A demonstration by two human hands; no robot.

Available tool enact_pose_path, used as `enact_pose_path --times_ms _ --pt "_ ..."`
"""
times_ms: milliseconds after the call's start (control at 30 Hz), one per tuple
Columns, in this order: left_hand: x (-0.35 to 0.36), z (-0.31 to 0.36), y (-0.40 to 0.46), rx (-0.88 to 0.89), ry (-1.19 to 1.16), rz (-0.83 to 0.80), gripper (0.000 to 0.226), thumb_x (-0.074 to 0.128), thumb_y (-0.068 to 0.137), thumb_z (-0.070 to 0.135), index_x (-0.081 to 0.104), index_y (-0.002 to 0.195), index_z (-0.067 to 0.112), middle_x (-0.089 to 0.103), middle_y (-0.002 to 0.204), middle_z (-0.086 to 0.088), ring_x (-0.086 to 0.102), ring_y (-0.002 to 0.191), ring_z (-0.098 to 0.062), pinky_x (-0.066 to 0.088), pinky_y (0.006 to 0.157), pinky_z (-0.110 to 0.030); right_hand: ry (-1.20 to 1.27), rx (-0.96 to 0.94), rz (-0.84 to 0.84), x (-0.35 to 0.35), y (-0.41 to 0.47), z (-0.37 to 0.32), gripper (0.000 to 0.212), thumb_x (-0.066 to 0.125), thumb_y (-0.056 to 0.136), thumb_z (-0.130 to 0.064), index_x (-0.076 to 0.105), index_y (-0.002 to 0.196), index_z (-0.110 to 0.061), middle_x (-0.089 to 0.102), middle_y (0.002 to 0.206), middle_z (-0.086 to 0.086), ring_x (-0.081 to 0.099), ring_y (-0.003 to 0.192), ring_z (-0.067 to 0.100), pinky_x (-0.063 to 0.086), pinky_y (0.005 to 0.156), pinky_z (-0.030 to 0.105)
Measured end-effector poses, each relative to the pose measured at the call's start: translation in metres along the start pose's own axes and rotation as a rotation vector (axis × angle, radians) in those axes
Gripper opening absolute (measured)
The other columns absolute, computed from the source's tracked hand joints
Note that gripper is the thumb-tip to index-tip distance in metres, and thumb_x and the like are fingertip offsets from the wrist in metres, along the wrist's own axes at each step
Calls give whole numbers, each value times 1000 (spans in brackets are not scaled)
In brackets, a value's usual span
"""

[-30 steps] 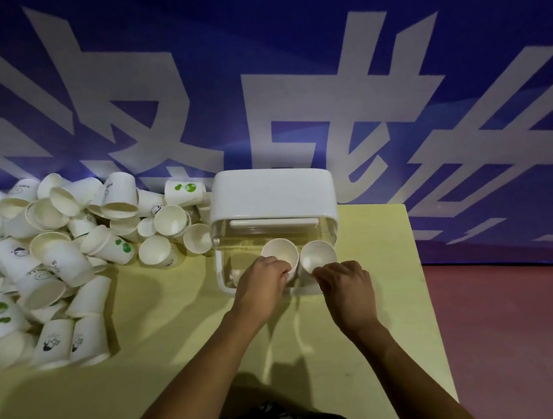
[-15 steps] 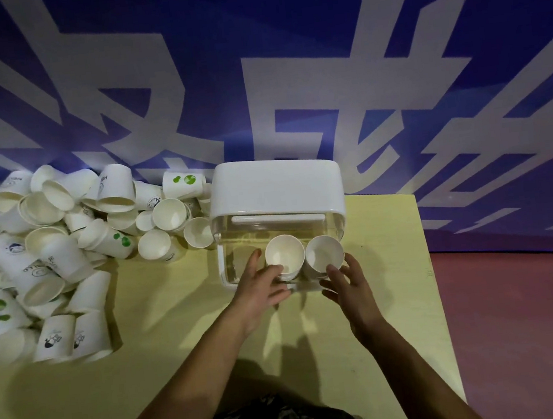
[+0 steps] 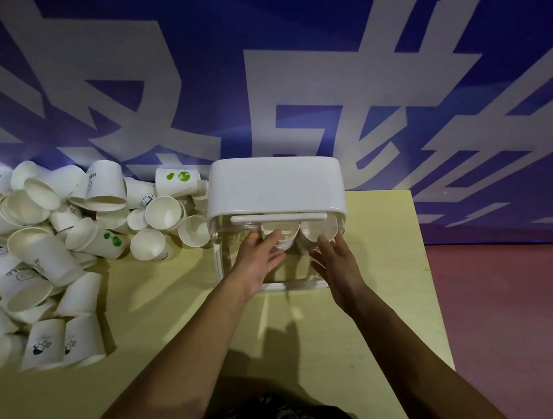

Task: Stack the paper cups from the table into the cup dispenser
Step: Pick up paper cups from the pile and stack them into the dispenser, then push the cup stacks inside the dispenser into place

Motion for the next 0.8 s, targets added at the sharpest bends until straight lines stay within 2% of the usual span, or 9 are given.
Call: enact_pose_path --times_ms 100,200,267,333,433,500,567,733,800 --pt "0 4 5 17 -35 -18 76 71 85 19 29 147 8 50 139 -13 57 118 -30 45 105 -44 30 10 25 3 5 0 34 50 100 -34 46 133 -27 61 124 4 60 116 21 47 90 30" --pt "3 10 4 33 -32 -20 56 67 89 13 38 135 -1 54 135 -14 56 119 -31 44 106 -44 55 8 43 7 5 -7 8 49 101 -33 53 107 -31 64 113 -3 59 113 20 46 94 33" --pt "6 14 -1 50 21 -32 50 67 89 15 41 131 6 52 136 -14 54 121 -30 43 107 -42 51 20 44 7 4 -7 7 50 100 -35 54 105 -34 65 116 -6 60 113 18 46 96 35" --pt "2 15 -10 77 115 -17 48 68 89 19 43 129 13 52 134 -9 55 121 -27 46 102 -36 12 42 55 4 -1 -1 16 54 97 -40 58 111 -34 65 121 -1 62 111 20 50 93 35" --pt "-16 14 -25 171 365 76 56 69 88 24 45 137 14 49 136 0 58 115 -20 49 98 -34 -160 55 106 2 -14 15 33 58 95 -38 61 121 -17 67 113 8 65 103 24 55 81 35" --pt "-36 16 -39 259 585 169 54 69 88 27 48 137 18 52 130 7 60 106 -14 48 93 -29 -302 18 97 11 -23 24 26 59 95 -32 66 115 -15 69 106 6 66 97 21 56 83 40" --pt "-59 18 -52 326 723 241 49 69 87 29 53 132 19 58 126 6 60 99 -13 49 88 -28 -440 -39 21 32 -29 31 12 61 94 -31 69 101 -25 71 101 -2 67 94 16 55 86 42" --pt "-133 35 -89 412 929 423 42 68 86 27 60 125 15 64 119 0 62 98 -19 51 88 -34 -667 -142 -179 111 -42 42 8 62 92 -23 69 89 -21 67 79 -10 60 66 -3 45 67 24" --pt "-167 42 -101 432 985 505 37 67 87 24 62 122 15 66 116 0 63 95 -19 50 85 -31 -750 -163 -252 144 -46 46 7 63 92 -24 69 91 -20 68 83 -9 61 72 -4 44 66 17"
Point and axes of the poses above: each hand's wrist, its own y-axis towards the middle knuckle, its own x-axis out of the palm, z = x × y, the point moved 7 cm from there along y, towards the middle knuckle
